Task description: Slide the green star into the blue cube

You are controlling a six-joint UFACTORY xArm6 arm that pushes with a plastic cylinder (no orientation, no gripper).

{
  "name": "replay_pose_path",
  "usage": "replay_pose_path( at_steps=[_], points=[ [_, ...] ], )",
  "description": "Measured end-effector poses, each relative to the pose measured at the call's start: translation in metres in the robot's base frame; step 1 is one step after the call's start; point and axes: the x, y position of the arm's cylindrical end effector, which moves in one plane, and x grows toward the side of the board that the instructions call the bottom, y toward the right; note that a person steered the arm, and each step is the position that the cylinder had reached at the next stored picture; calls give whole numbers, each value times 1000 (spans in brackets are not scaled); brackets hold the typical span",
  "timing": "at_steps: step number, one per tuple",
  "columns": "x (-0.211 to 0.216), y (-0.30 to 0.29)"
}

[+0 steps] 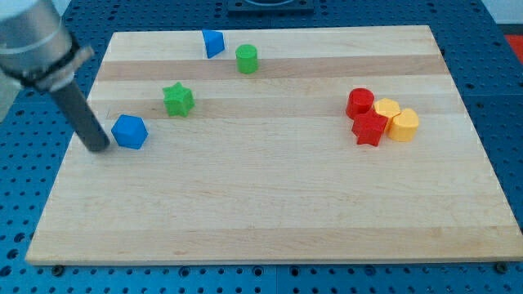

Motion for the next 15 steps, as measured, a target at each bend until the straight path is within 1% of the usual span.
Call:
replay_pose_path(
  at_steps=[1, 2, 3, 4, 5, 6, 7, 8, 9, 10, 11, 12, 13, 14, 15],
  points=[
    [-54, 9],
    [-23, 53],
    [44, 49],
    [72, 49],
    [71, 86],
    [27, 173],
    [-50, 191],
    [-101, 140],
    [-80, 89],
    [-27, 87],
    [-67, 96],
    [-73, 133],
    [-61, 140],
    [-27, 150],
    [0, 71]
  ],
)
